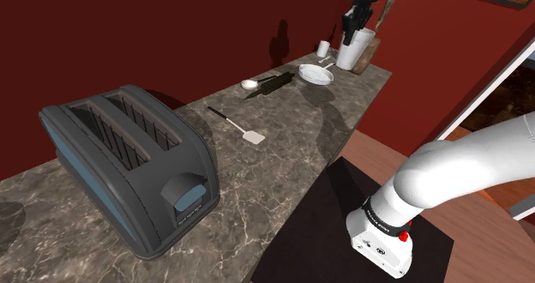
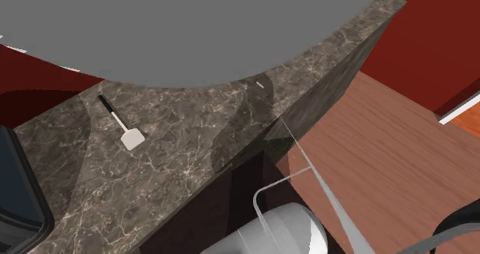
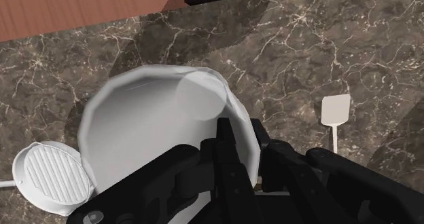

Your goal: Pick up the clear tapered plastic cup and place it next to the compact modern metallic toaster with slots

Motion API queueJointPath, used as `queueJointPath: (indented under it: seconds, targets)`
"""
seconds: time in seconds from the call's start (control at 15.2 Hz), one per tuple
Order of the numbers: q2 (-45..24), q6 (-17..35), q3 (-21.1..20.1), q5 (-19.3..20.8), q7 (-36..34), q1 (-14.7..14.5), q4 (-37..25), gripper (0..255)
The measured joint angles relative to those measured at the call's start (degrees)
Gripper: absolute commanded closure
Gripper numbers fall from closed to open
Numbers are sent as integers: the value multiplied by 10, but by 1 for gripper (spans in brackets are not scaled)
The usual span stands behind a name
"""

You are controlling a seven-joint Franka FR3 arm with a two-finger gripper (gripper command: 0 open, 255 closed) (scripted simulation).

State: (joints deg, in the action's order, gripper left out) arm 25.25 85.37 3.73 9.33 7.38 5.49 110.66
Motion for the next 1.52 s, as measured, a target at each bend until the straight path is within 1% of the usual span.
queueJointPath:
  seconds: [0.07,0.4,0.79,1.25,1.52]
  targets:
    - [14,-1,-8,-3,-11,-3,15,255]
    - [61,-21,-58,-27,-75,-23,50,255]
    - [101,-52,-123,-68,-154,-47,67,255]
    - [118,-72,-198,-119,-246,-73,67,255]
    - [114,-84,-247,-150,-303,-85,49,255]
